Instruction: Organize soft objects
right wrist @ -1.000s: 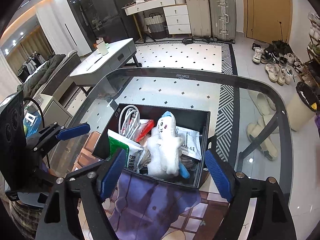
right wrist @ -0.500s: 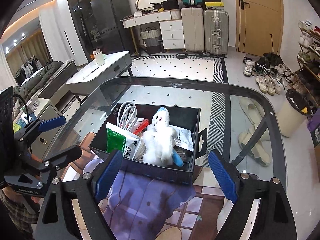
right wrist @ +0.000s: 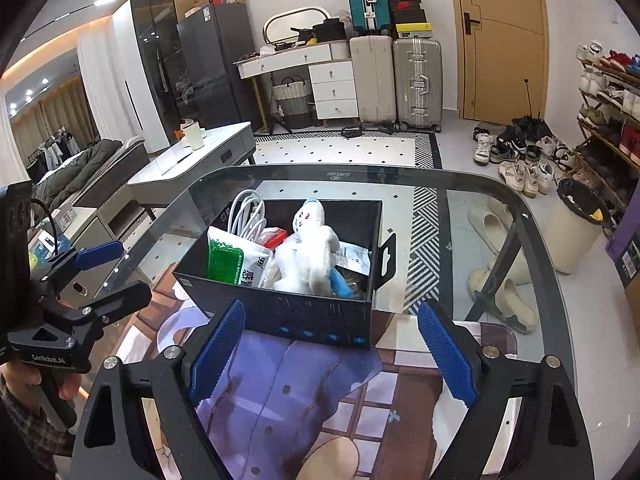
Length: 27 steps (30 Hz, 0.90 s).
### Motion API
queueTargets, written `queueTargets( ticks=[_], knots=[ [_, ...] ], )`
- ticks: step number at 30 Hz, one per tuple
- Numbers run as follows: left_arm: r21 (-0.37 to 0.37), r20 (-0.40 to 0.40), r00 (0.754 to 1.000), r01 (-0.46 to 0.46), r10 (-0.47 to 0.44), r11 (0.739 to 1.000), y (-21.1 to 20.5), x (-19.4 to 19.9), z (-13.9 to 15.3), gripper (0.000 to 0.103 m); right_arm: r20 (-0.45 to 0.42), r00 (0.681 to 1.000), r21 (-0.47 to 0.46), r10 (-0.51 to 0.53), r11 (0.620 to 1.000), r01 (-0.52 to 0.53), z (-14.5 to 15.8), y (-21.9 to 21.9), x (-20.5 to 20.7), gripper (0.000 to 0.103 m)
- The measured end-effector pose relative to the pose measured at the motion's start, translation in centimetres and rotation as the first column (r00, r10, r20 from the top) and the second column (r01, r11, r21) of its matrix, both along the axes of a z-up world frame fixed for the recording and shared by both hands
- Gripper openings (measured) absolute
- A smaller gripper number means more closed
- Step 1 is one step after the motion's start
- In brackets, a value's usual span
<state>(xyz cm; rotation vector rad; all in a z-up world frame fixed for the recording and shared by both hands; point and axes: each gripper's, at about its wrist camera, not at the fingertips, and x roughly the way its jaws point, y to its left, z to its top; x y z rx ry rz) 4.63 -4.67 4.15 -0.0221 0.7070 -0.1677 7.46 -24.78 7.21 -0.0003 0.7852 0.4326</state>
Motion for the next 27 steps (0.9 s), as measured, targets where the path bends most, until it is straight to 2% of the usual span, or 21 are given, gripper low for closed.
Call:
queueTargets(
  ticks=[12,17,21,27],
  knots=[
    [0.021,0.026,0.998,-0.05,0.05,0.999,0.1,-0.6,-1.9,0.103,0.095,0.994,0.031,-0.059,0.998,0.057,-0.4,-1.6,-1.8,0.09],
    [0.018,0.045,0.998,-0.046,0.045,0.999,0.0,-0.7,-2.3,0.103,0.103,0.992,0.054,-0.073,0.996,0.067,-1.0,-2.0,-1.8,0.09],
    [-0.001,0.033,0.999,-0.043,0.043,0.999,0.1,-0.4,-2.9,0.103,0.095,0.992,0.042,-0.08,0.996,0.076,-1.8,-2.0,-1.5,0.09],
    [0.009,0.046,0.998,-0.038,0.038,0.999,-0.2,-0.5,-3.6,0.103,0.092,0.994,0.031,-0.064,0.998,0.062,-3.1,-1.3,-1.2,0.09]
  ],
)
